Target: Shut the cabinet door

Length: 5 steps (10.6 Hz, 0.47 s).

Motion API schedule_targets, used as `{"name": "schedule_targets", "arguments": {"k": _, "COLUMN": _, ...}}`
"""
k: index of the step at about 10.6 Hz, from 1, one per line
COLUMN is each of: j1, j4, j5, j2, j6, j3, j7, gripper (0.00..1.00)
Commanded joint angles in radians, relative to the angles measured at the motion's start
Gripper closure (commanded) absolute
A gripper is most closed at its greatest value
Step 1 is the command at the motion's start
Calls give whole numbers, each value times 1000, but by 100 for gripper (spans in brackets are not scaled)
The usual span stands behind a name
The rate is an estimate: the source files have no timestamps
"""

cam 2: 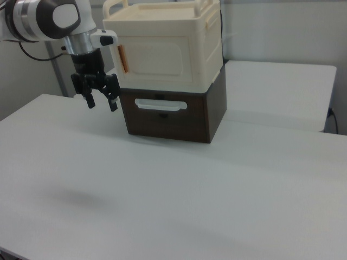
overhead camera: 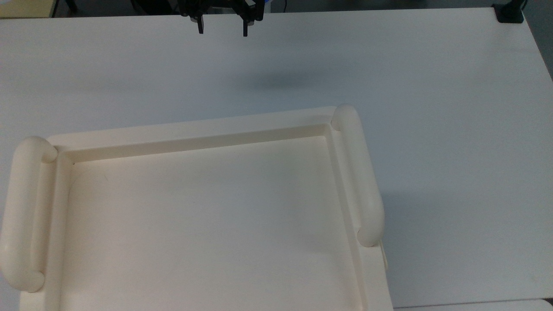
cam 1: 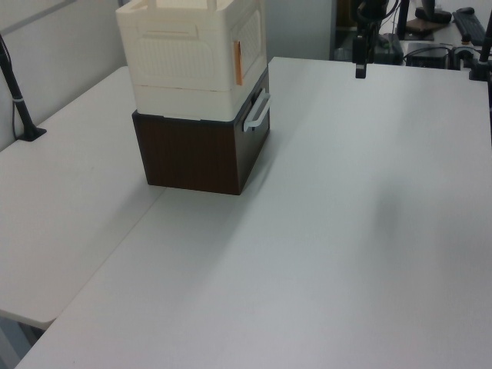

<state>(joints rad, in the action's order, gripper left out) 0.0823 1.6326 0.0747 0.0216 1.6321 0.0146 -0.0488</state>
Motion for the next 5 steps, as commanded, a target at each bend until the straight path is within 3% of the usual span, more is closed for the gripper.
{"name": "schedule_targets", "arguments": {"k": 1, "j1": 5, "j4": 13, "j5": 16, "j2": -23, "j6": 5, "j3": 14, "j7": -16, "gripper": 0}}
{"name": "schedule_targets", "arguments": {"k": 5, "j1": -1, "j4": 12, "j5": 14, "j2": -20, "j6": 6, "j3": 15, "j7": -17, "gripper": 0}}
